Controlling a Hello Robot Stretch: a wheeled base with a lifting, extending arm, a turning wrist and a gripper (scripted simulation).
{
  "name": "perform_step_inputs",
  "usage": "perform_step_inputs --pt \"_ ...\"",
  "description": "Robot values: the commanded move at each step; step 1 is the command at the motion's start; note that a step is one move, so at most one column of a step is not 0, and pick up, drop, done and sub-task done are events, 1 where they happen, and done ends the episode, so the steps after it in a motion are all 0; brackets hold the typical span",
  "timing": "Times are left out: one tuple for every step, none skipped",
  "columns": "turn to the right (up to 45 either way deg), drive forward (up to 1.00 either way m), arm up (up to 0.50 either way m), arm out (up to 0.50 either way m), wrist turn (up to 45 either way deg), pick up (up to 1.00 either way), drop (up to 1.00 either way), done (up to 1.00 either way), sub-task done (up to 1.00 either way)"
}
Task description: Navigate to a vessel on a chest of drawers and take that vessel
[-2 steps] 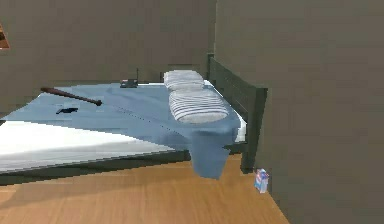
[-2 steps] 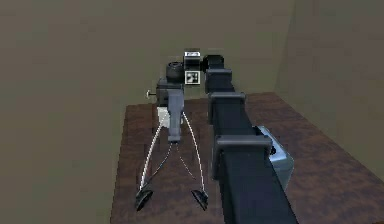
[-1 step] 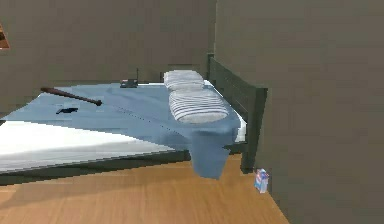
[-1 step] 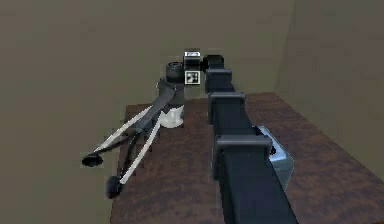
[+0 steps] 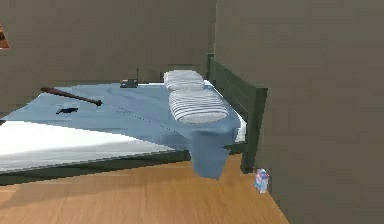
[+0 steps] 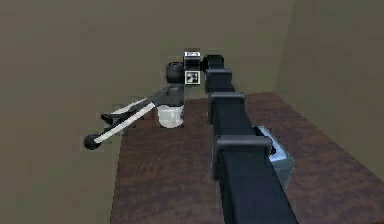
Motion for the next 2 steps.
perform_step_inputs --pt "0.0 0.00 0.00 0.00 45.0 0.00 0.00 0.00 0.00" --pt "0.0 0.00 0.00 0.00 33.0 0.00 0.00 0.00 0.00"
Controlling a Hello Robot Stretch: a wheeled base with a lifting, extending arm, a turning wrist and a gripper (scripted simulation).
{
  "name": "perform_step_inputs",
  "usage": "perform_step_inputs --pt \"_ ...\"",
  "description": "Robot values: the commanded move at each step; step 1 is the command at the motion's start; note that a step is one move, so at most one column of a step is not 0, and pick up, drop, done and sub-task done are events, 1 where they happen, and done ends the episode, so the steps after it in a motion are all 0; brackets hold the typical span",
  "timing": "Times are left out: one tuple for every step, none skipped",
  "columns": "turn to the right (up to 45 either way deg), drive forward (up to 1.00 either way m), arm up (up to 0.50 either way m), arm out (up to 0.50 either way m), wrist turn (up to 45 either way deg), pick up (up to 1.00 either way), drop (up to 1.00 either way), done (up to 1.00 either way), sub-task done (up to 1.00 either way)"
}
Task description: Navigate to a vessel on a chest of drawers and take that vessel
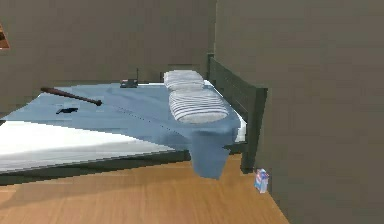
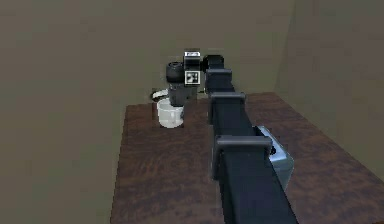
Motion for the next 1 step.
perform_step_inputs --pt "0.0 0.00 -0.08 0.00 0.0 0.00 0.00 0.00 0.00"
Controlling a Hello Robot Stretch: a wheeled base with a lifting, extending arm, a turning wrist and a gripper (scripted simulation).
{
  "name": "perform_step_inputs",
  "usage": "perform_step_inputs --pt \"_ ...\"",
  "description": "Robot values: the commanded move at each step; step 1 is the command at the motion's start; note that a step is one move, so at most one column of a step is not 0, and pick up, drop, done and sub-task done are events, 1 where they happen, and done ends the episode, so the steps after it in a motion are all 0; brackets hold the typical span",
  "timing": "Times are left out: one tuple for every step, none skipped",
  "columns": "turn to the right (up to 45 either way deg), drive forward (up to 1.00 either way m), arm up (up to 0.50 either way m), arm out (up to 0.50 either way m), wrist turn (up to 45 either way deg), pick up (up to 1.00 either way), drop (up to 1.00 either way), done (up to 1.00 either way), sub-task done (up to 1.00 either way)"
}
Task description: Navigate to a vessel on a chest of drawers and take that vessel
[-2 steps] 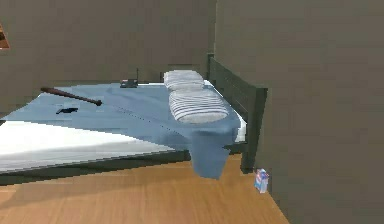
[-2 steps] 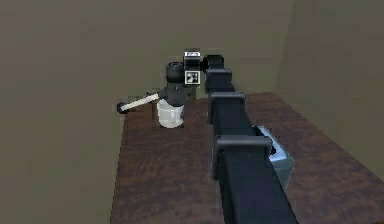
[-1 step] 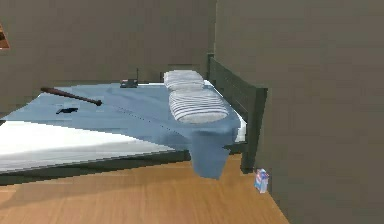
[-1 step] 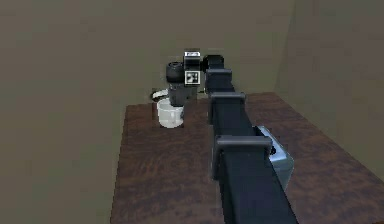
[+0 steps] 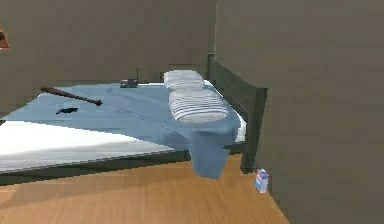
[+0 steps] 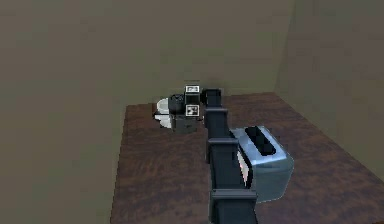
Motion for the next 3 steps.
perform_step_inputs --pt "0.0 0.00 0.00 0.00 0.0 1.00 0.00 0.00 0.00" --pt "0.0 0.00 0.08 0.00 0.0 0.00 0.00 0.00 0.00" --pt "0.0 0.00 0.00 0.00 0.0 0.00 0.00 1.00 0.00"
